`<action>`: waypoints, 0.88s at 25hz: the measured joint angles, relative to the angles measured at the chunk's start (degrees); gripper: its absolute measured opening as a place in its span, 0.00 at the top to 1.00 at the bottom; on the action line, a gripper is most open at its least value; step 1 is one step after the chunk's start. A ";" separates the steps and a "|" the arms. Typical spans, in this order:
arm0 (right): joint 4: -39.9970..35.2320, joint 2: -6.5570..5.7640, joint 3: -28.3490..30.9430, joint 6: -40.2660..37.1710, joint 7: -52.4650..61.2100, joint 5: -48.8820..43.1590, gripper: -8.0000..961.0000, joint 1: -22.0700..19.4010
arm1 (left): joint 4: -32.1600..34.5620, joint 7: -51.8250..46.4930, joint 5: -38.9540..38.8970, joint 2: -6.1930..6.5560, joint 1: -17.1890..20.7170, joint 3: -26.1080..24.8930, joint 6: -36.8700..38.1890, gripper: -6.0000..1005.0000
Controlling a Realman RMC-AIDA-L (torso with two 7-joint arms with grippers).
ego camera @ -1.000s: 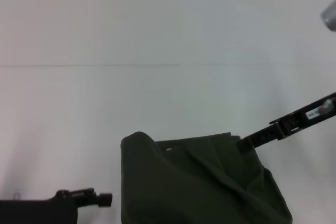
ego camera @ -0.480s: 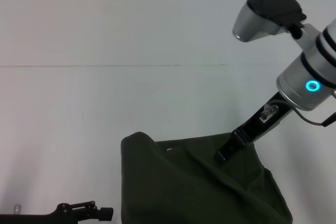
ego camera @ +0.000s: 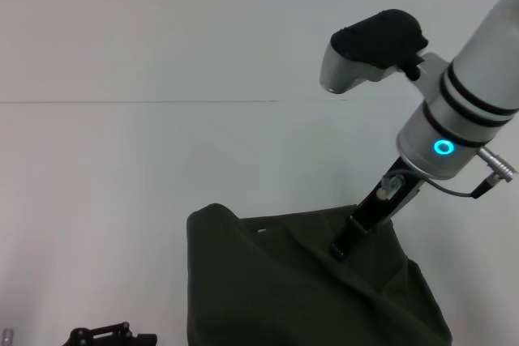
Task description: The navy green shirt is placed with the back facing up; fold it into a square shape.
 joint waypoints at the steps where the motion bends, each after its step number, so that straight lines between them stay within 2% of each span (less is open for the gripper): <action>1: 0.56 0.08 -0.67 0.47 0.25 0.10 0.23 0.24 | 0.00 0.29 0.00 -0.06 0.15 -0.14 -0.28 0.05; 11: 3.58 0.02 -2.27 4.47 0.90 5.71 0.27 0.64 | -0.08 1.13 -0.40 -0.85 1.20 -0.37 -0.46 0.05; 17: 7.82 0.19 -6.35 8.73 1.34 5.79 0.27 1.34 | -0.35 1.15 -0.51 -1.13 0.91 -0.36 -0.31 0.05; 22: 8.43 0.29 -9.56 11.03 2.60 5.89 0.29 1.45 | -0.35 1.17 -0.54 -1.50 0.93 -0.36 -0.35 0.05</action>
